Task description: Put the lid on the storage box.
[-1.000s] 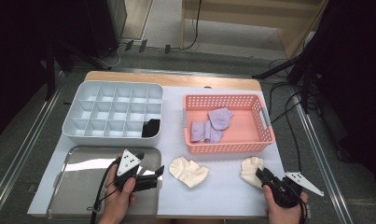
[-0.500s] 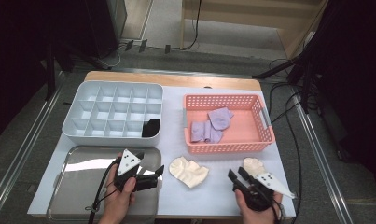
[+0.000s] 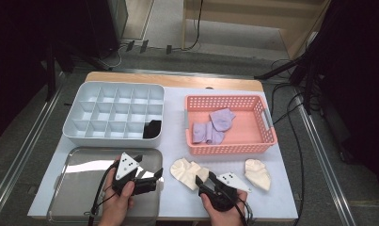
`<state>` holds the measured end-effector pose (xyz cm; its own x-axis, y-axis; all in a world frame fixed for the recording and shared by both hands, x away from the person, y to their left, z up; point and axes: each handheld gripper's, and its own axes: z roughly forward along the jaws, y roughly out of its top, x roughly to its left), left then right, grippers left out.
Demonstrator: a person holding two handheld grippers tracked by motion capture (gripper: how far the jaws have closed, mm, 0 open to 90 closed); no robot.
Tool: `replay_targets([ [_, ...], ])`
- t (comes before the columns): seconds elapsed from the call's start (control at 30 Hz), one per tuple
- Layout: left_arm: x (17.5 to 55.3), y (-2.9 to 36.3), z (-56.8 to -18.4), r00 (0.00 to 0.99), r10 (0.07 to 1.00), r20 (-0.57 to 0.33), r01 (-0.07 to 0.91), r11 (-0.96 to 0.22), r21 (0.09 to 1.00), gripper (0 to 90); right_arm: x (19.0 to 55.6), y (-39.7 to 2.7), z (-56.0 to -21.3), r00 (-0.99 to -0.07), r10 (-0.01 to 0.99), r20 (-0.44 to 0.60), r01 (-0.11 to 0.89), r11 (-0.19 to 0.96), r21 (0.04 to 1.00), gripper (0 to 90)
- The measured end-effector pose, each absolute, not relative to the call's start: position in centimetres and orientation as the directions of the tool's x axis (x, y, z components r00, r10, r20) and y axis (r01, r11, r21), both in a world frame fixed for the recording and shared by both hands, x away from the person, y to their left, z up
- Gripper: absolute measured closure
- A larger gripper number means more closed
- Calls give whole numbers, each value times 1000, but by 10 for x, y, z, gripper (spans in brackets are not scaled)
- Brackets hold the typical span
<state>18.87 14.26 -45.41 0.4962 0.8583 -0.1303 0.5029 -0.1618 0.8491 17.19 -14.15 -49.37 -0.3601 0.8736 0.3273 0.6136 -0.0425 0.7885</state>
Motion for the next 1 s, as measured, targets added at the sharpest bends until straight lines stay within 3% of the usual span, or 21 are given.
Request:
replay_targets([
  [0.13,189,143,-455,493,860,-130,508,-164,846,142,172,-143,-495,-382,858,342,632,-27,775,753],
  [0.23,188,144,-455,492,861,-131,506,-160,848,142,173,-150,-493,-395,856,334,621,-19,783,831],
  [0.67,188,145,-454,493,861,-126,500,-162,851,142,170,-219,-478,-332,893,304,554,-77,829,837],
  [1.0,187,144,-454,496,858,-129,499,-161,851,142,160,-225,-454,-351,892,286,472,-96,877,838],
])
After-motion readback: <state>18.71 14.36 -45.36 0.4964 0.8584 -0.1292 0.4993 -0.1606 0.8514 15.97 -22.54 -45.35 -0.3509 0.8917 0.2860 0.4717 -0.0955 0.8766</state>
